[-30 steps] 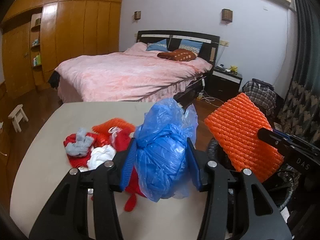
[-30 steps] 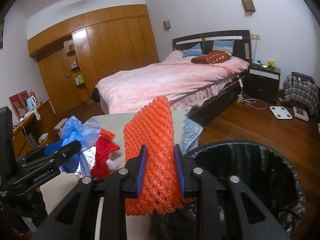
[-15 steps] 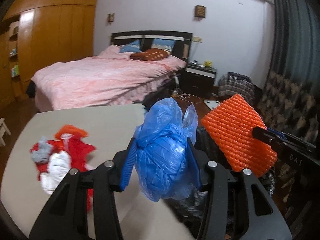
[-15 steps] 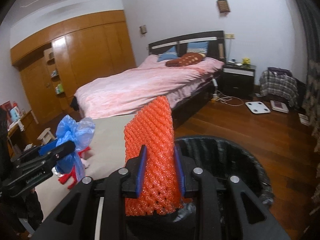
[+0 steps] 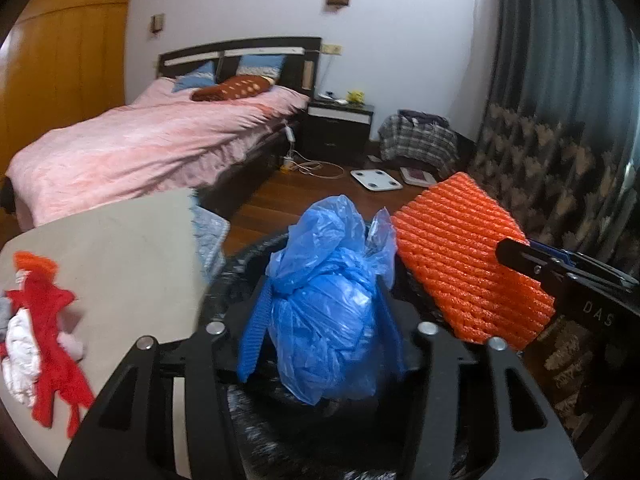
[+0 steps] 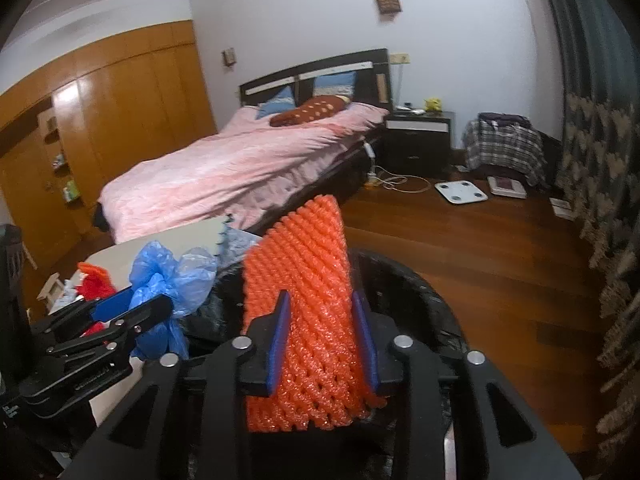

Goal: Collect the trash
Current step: 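Open both grippers over the black bin, dropping the blue bag and orange net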

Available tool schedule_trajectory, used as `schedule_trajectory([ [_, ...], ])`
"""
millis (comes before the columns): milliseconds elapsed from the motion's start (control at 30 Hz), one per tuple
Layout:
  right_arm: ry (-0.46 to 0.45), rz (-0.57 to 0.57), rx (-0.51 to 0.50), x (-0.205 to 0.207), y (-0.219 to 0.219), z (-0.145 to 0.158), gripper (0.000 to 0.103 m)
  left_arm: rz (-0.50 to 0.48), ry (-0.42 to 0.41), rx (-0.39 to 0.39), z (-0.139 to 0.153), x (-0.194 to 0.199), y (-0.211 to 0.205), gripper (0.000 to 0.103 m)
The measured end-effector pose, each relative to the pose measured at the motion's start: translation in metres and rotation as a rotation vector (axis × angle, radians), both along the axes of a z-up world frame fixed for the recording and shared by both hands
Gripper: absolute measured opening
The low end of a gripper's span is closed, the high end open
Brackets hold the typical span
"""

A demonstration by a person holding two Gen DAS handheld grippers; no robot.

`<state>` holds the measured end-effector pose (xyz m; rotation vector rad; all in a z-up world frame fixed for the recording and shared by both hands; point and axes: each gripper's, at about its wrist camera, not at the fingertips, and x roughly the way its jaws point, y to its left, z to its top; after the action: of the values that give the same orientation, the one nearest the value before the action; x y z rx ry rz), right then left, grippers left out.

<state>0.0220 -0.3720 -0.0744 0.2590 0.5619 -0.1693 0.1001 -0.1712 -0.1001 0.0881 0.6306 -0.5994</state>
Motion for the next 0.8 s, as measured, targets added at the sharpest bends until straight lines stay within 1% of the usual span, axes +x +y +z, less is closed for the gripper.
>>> schedule_trajectory([
  [33, 0.004, -0.013, -0.003, -0.001, -0.001, -0.001, 0.046, -0.003, 0.001, -0.001, -0.001, 0.002, -0.001, 0.059],
  [67, 0.006, -0.029, -0.005, -0.002, -0.003, -0.002, 0.053, -0.007, 0.003, -0.003, -0.002, 0.003, -0.001, 0.067],
  [100, 0.005, -0.037, -0.003, -0.002, -0.004, -0.002, 0.064, -0.002, 0.003, -0.003, -0.002, 0.004, 0.002, 0.069],
  [133, 0.002, -0.043, -0.001, -0.003, -0.004, -0.001, 0.069, 0.008, 0.001, -0.001, -0.002, 0.005, 0.005, 0.072],
  [167, -0.001, -0.047, -0.004, -0.002, -0.004, 0.000, 0.073, 0.019, -0.002, 0.001, -0.003, 0.005, 0.009, 0.074],
  [200, -0.005, -0.050, -0.012, -0.002, -0.001, 0.001, 0.080, 0.034, -0.002, 0.004, -0.002, 0.006, 0.015, 0.075],
  [233, -0.011, -0.050, -0.020, -0.001, 0.002, 0.003, 0.085, 0.051, -0.004, 0.007, -0.002, 0.007, 0.022, 0.077],
  [267, -0.016, -0.045, -0.023, 0.000, 0.005, 0.004, 0.086, 0.071, -0.007, 0.010, 0.000, 0.008, 0.029, 0.079],
  [333, -0.027, -0.025, -0.022, 0.005, 0.012, 0.006, 0.093, 0.123, -0.024, 0.021, 0.004, 0.010, 0.052, 0.082],
  [433, -0.044, 0.022, -0.023, 0.012, 0.033, 0.010, 0.097, 0.197, -0.041, 0.042, 0.009, 0.011, 0.085, 0.085],
  [567, -0.057, 0.112, -0.025, 0.031, 0.069, 0.014, 0.097, 0.322, -0.066, 0.066, 0.016, 0.013, 0.139, 0.086],
  [700, -0.065, 0.199, -0.013, 0.051, 0.110, 0.012, 0.097, 0.421, -0.091, 0.106, 0.023, 0.013, 0.179, 0.086],
  [800, -0.064, 0.273, -0.014, 0.066, 0.148, 0.009, 0.097, 0.493, -0.102, 0.141, 0.024, 0.013, 0.211, 0.086],
])
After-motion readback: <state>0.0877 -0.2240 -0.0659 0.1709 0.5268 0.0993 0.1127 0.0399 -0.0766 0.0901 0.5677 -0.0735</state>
